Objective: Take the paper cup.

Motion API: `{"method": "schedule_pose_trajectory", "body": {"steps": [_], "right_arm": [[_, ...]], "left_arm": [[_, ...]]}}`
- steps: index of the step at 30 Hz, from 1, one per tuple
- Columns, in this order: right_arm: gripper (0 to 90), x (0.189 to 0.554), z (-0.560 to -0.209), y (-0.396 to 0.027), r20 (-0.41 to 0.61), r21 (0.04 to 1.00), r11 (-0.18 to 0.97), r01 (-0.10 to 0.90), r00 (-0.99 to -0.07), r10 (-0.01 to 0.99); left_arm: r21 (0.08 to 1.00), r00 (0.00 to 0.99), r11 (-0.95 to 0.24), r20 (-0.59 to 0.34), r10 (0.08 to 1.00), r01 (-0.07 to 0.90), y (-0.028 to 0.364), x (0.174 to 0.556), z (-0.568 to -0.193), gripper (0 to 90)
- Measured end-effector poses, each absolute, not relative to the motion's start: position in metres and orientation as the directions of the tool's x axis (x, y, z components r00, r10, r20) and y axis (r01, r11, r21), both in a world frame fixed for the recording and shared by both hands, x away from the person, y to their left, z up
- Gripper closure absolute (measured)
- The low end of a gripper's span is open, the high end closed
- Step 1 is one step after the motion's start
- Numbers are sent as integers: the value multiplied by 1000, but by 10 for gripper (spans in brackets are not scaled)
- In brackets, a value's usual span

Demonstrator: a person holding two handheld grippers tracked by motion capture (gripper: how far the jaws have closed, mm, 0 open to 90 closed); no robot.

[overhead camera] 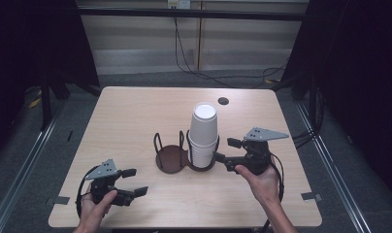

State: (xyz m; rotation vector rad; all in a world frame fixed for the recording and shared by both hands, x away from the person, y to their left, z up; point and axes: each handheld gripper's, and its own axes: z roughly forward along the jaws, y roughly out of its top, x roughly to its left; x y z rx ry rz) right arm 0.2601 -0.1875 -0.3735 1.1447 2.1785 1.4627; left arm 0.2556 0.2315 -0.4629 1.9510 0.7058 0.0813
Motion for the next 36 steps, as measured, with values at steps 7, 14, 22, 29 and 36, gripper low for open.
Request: {"method": "schedule_pose_trajectory", "body": {"steps": [7,14,22,29,36], "right_arm": [[259,266,-355,-191,179,875,188,447,-657,732],[218,278,-337,-189,183,877,186,442,-666,723],[189,293,-324,-181,163,872,222,436,-687,708],[167,304,-318,-172,153,861,258,439,-706,691],[152,319,-313,-167,149,840,290,458,-710,688]], "left_arm": [[838,823,-317,-242,513,444,232,256,-463,164],[837,825,-319,-243,510,444,231,256,-463,163],[834,826,-326,-243,509,446,231,256,-464,164],[832,826,-328,-244,508,448,231,256,-464,163],[831,827,-331,-244,506,447,230,257,-464,163]]}}
